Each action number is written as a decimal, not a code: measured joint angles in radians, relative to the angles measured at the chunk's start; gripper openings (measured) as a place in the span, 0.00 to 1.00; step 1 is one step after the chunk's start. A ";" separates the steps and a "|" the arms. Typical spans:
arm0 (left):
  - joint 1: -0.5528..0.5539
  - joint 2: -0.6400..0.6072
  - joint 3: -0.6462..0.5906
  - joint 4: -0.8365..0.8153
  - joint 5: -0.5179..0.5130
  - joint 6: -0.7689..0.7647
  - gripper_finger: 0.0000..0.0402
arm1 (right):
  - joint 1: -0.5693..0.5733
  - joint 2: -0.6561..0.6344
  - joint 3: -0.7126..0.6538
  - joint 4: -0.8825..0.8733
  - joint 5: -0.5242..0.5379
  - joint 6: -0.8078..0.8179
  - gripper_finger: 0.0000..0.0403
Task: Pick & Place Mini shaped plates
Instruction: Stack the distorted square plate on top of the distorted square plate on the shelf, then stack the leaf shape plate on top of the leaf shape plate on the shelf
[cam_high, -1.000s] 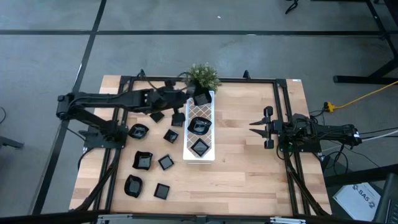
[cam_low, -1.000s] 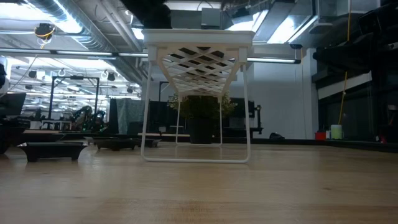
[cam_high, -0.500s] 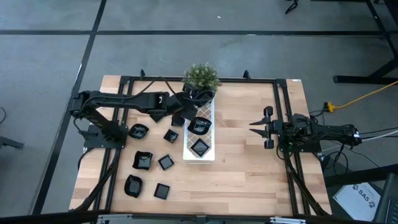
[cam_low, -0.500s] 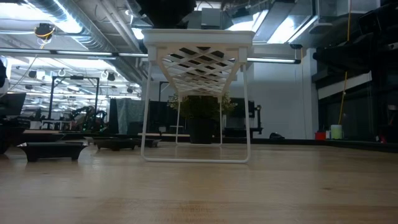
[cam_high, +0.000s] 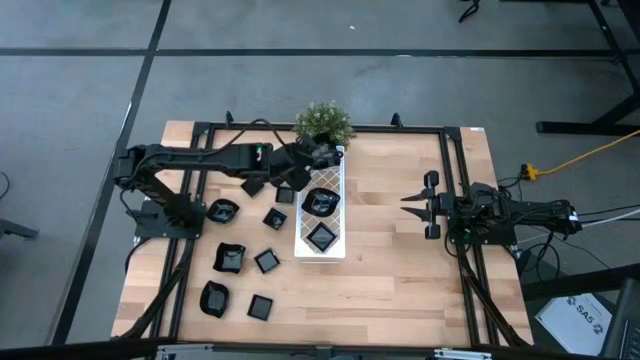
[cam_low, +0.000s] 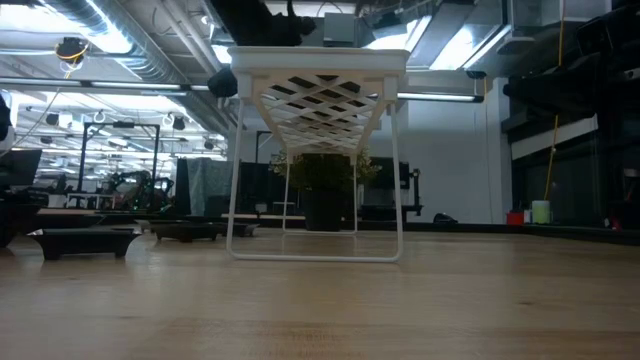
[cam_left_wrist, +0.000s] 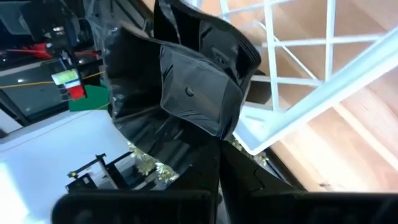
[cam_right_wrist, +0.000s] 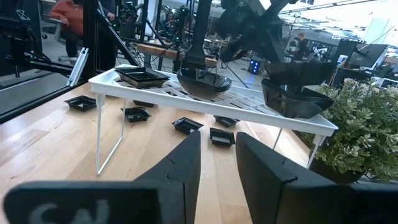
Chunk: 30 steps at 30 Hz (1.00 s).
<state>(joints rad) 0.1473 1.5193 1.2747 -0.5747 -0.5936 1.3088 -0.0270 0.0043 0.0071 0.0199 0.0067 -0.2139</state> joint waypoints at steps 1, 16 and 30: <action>0.004 0.001 0.000 -0.001 0.001 0.005 0.00 | 0.000 0.000 0.000 0.000 0.000 0.000 0.25; 0.024 0.002 0.000 -0.001 0.019 -0.017 0.05 | 0.000 0.000 0.000 0.000 0.000 0.000 0.25; 0.001 0.000 0.000 -0.005 -0.063 -0.286 0.16 | 0.000 0.000 0.000 0.000 0.000 0.000 0.25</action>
<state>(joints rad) 0.1482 1.5197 1.2747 -0.5798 -0.6562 1.0226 -0.0269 0.0040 0.0071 0.0200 0.0067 -0.2142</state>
